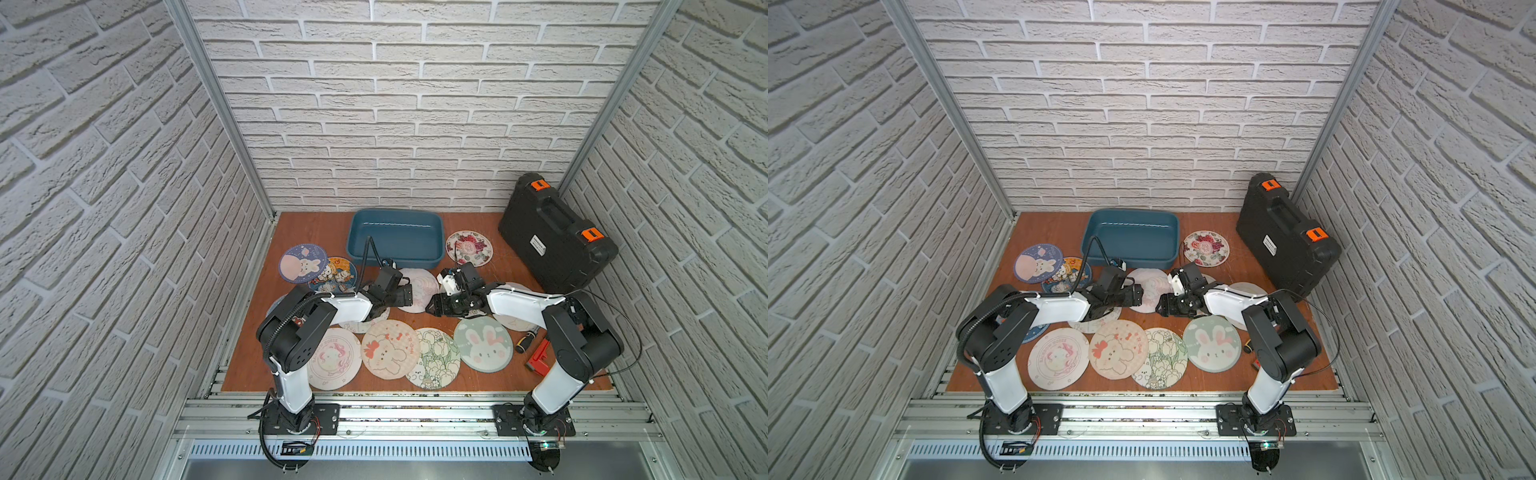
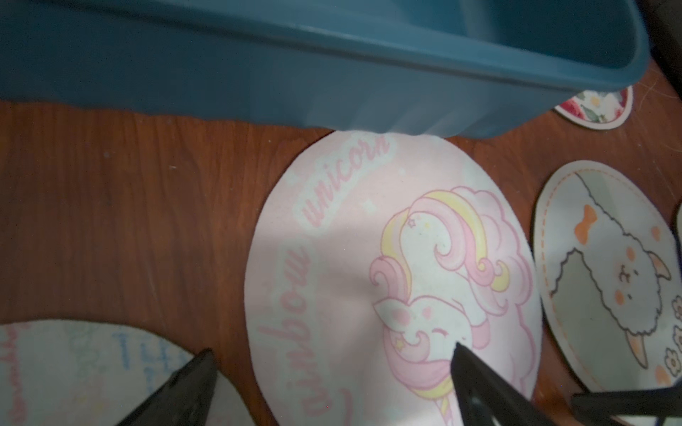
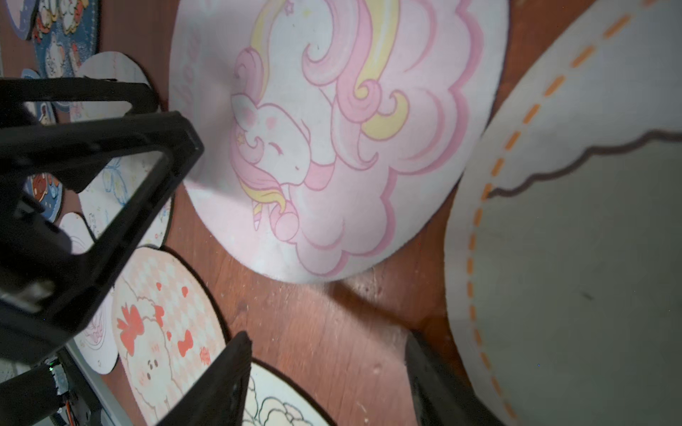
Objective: Put the coasters into the storage box
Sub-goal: Pick up the coaster from the center of the board.
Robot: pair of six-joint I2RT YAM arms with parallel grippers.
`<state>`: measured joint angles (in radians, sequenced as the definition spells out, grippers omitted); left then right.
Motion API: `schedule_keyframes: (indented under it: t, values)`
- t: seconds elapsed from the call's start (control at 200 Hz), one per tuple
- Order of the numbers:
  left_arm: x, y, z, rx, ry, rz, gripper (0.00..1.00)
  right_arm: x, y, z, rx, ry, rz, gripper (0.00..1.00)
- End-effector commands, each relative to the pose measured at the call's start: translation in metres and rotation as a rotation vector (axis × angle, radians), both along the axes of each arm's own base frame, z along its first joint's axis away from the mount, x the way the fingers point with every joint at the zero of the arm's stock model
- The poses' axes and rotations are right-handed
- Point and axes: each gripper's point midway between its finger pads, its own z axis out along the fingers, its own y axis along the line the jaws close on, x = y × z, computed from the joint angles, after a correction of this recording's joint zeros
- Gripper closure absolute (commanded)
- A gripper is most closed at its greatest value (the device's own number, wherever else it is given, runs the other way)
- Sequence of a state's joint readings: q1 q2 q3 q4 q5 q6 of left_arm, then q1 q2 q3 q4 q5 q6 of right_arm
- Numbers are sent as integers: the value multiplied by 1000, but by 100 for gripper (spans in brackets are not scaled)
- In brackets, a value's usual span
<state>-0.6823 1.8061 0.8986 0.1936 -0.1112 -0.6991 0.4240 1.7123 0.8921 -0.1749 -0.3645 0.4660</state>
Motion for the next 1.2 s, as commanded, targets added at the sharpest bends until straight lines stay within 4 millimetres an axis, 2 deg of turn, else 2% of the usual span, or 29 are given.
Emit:
schedule_keyframes:
  t: [0.0,0.35,0.505,0.745,1.115,1.2]
  values:
    - [-1,-1,-13,7,30,10,2,8,6,-7,24,-4,-43,34]
    - [-5,-1,-22,20,50,9,2,18,17,-28,49,14,-87,37]
    - [-6,-5,-25,28,58,-1,2,22,28,-28,77,6,-72,39]
    - [-7,-6,-28,32,64,-3,2,27,34,-27,88,-6,-68,46]
    - [-8,-10,-33,37,77,-12,2,41,48,-21,144,-20,-62,69]
    - [-9,-12,-33,36,77,-15,2,43,51,-20,153,-21,-57,80]
